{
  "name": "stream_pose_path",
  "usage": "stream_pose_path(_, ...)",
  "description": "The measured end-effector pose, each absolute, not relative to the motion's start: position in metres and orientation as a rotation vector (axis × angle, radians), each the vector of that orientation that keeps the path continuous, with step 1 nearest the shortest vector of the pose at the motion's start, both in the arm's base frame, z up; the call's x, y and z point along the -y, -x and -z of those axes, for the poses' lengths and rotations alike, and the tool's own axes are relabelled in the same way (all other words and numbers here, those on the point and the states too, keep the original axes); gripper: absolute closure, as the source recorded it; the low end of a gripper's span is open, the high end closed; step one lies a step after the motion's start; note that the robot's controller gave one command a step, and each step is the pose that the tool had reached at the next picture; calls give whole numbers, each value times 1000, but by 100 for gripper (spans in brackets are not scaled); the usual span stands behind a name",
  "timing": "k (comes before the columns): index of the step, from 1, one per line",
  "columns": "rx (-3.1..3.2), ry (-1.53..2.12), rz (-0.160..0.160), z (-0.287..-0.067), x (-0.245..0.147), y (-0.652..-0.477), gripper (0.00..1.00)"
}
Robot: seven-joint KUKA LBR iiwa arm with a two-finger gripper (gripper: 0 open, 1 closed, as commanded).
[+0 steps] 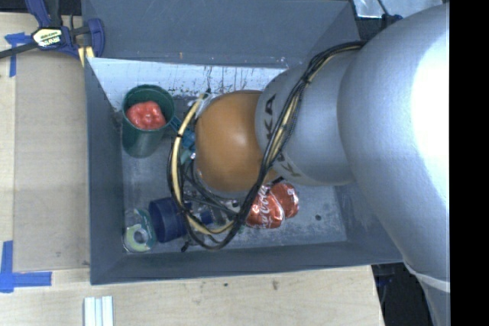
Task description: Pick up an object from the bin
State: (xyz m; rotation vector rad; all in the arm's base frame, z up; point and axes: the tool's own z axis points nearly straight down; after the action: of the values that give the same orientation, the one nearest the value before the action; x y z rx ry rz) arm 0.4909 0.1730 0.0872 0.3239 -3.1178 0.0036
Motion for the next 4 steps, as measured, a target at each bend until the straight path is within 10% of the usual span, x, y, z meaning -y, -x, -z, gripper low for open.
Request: stream_pose_path(4,3114,-322,-5,-142,-173,-490,100)
